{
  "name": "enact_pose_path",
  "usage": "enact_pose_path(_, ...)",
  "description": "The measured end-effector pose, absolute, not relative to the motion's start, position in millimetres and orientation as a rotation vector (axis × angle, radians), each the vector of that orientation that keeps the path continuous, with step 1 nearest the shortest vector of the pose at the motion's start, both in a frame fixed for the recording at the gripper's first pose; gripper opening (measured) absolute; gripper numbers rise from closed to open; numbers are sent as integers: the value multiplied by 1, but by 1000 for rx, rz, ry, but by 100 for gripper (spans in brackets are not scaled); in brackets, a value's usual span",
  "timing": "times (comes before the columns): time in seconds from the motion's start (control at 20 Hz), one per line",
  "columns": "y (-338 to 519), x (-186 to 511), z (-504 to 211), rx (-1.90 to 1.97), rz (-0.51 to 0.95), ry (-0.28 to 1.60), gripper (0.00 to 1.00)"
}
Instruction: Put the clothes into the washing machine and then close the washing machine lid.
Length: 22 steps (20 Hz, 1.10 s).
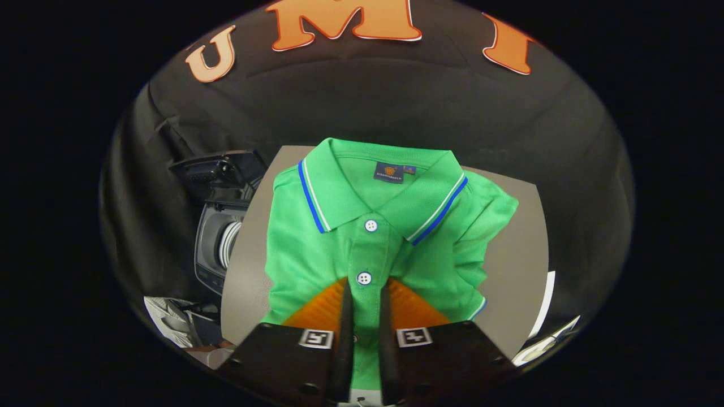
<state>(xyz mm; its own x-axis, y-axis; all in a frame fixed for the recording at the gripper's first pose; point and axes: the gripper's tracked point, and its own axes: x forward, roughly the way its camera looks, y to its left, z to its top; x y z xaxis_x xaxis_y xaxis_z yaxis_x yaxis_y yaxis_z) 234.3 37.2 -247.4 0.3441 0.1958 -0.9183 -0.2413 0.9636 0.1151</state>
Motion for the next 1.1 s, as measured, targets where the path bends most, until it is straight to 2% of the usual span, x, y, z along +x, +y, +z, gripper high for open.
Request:
enact_pose_path(0.1,38,237,-249,-35,291,1115,11)
enact_pose_path(0.15,36,234,-246,-31,305,1070,9)
enact_pose_path(0.55,37,248,-223,221,251,421,8)
enact_pose_path(0.75,35,248,-140,174,236,102,8)
enact_pose_path(0.85,41,235,-103,122,239,14,8)
enact_pose_path(1.1,96,189,-30,99,254,-62,8)
